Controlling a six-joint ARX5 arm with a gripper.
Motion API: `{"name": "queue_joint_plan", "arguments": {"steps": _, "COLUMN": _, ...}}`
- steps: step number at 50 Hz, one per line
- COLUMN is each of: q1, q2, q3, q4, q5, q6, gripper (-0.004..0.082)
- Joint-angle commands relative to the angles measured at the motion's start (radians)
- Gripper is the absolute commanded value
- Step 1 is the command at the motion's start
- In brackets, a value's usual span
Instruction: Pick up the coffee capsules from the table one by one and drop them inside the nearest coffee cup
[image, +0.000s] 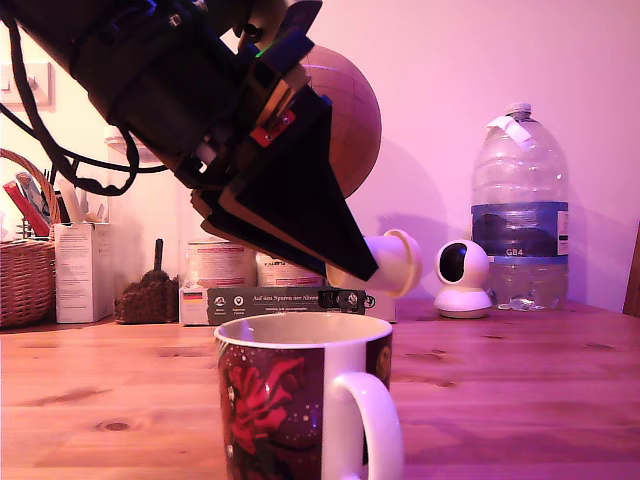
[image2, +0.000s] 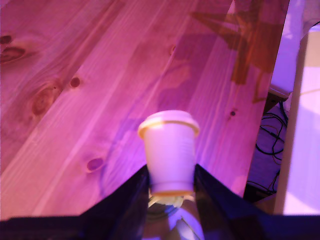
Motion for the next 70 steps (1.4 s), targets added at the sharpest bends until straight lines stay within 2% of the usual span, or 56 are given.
{"name": "queue_joint_plan", "arguments": {"steps": 1, "q1": 0.008, "q2": 0.009, "q3": -0.011, "q4": 0.055, "q5": -0.005, "q6": -0.004, "gripper": 0.0198}}
{"name": "queue_joint_plan", "arguments": {"steps": 18, "q1": 0.008, "q2": 0.005, "q3": -0.011, "q4": 0.047, "q5": -0.002, "q6": -0.004, "gripper": 0.0198}}
{"name": "queue_joint_plan", "arguments": {"steps": 29, "q1": 0.008, "q2": -0.05, "q3": -0.011, "q4": -0.017, "q5": -0.007, "q6": 0.002, "gripper": 0.0198}}
{"name": "queue_joint_plan", "arguments": {"steps": 42, "q1": -0.004, "q2": -0.144, "q3": -0.011, "q4": -0.178, "q5": -0.06, "q6": 0.045, "gripper": 0.0198}}
{"name": "queue_joint_plan", "arguments": {"steps": 52, "q1": -0.011, "q2": -0.182, "q3": -0.011, "q4": -0.306, "q5": -0.079, "q6": 0.072, "gripper": 0.0198}}
{"name": "queue_joint_plan", "arguments": {"steps": 70, "q1": -0.046, "q2": -0.161, "q3": -0.007, "q4": -0.32, "q5": -0.108, "q6": 0.085, "gripper": 0.0198}}
